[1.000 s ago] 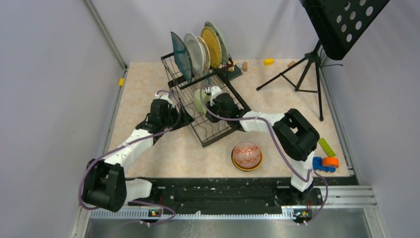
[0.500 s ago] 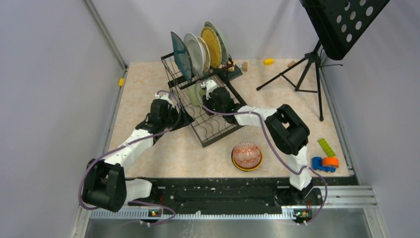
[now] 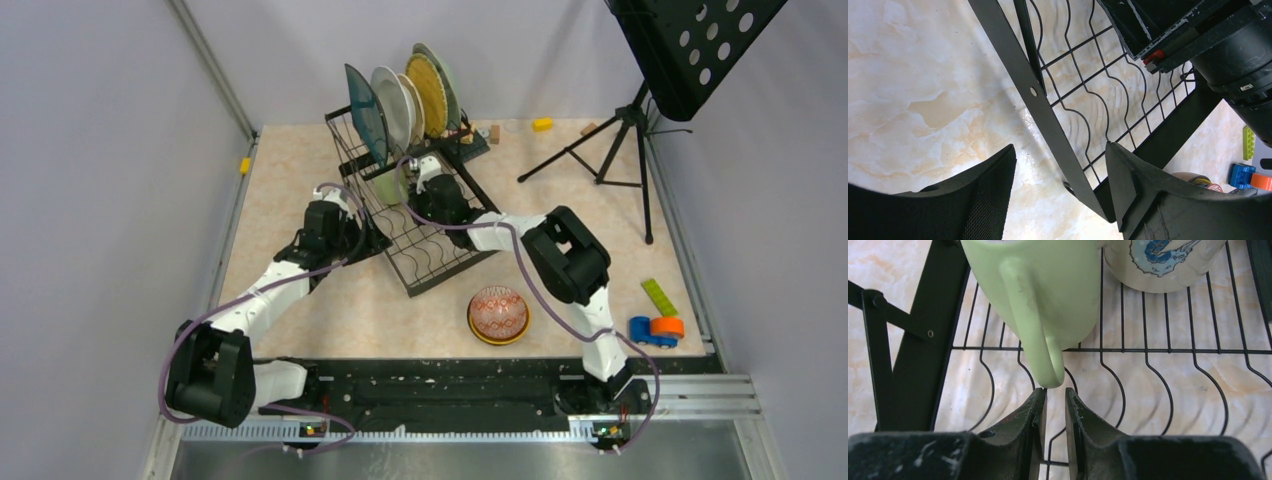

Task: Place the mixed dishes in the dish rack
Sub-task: Move the cup to the dish rack.

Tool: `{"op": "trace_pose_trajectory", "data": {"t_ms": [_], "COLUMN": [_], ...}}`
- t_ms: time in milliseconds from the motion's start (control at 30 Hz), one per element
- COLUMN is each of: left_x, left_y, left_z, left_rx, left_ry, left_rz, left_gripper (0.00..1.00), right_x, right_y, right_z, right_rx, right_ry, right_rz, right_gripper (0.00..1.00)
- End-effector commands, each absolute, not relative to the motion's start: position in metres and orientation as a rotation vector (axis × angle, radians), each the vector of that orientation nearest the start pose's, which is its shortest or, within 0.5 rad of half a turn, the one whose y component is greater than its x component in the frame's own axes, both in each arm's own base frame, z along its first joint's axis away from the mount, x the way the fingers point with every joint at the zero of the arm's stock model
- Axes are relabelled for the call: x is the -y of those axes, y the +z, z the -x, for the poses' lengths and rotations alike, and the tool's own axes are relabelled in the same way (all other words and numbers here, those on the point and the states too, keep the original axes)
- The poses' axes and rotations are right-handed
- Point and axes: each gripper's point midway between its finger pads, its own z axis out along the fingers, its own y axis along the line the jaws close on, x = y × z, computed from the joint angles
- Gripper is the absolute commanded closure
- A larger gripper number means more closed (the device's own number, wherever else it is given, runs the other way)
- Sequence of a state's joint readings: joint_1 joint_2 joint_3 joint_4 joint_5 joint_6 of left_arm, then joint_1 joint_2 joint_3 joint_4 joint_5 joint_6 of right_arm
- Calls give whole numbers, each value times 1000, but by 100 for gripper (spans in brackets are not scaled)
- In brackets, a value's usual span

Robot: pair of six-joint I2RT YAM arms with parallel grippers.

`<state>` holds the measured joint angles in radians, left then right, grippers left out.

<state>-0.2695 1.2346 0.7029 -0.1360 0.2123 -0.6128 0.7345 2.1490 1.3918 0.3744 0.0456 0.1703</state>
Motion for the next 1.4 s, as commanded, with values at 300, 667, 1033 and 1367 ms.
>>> {"op": "trace_pose_trajectory", "data": {"t_ms": [300, 667, 1033, 1367], "left_x": [150, 152, 151, 150], "left_y": [123, 123, 120, 117], "left_z": [-318, -318, -317, -317], "left_rx": [-2262, -2265, -2270, -2281], "left_ry": [-712, -723, -714, -702], "left_rz": [245, 246, 238, 238], "left_gripper": [30, 30, 30, 30], "right_x": [-434, -426, -414, -445], "right_y": [107, 121, 136, 121], "right_z": [-481, -466, -476, -489], "right_rx": [-1833, -1788, -1707, -1753], "right_ry": [664, 738, 898, 1022], "right_rz": [394, 340, 117, 92], "right_gripper": [77, 77, 76, 79]}}
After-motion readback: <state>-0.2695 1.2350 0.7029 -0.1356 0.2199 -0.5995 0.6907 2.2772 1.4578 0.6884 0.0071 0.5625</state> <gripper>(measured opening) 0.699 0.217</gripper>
